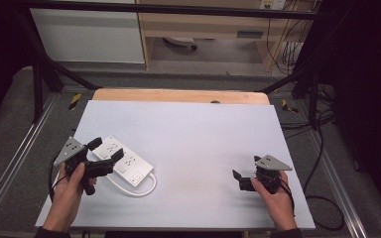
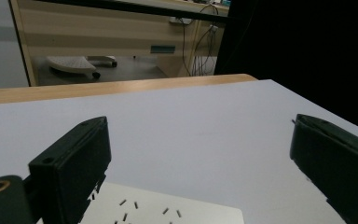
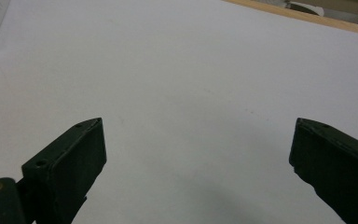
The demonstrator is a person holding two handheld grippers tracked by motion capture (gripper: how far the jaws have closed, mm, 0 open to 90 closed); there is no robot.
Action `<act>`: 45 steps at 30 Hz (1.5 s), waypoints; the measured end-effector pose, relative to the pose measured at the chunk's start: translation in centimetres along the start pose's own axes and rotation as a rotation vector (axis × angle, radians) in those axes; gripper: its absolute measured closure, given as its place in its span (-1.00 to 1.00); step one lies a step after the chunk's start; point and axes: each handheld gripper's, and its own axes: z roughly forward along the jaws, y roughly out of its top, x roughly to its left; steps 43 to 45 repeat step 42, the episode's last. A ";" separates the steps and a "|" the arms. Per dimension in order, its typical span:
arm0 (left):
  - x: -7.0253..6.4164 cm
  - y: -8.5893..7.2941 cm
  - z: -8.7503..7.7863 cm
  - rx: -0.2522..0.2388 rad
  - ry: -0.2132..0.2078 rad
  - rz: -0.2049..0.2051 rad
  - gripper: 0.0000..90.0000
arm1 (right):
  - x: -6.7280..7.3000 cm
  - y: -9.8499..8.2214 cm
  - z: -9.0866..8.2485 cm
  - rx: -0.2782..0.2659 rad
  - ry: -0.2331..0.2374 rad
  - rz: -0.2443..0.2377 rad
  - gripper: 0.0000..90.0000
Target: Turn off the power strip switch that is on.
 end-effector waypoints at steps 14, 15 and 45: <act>0.6 0.3 -3.2 -0.037 0.002 -0.015 -0.89 | 0.0 0.0 0.0 0.003 -0.001 0.001 -0.90; 0.7 0.3 -3.4 -0.037 0.001 -0.015 -0.89 | 0.0 0.0 0.0 0.003 -0.001 -0.001 -0.90; 1.2 -6.2 -3.8 0.237 -0.011 0.089 -0.85 | -0.5 -0.3 0.9 0.048 -0.026 0.026 -0.94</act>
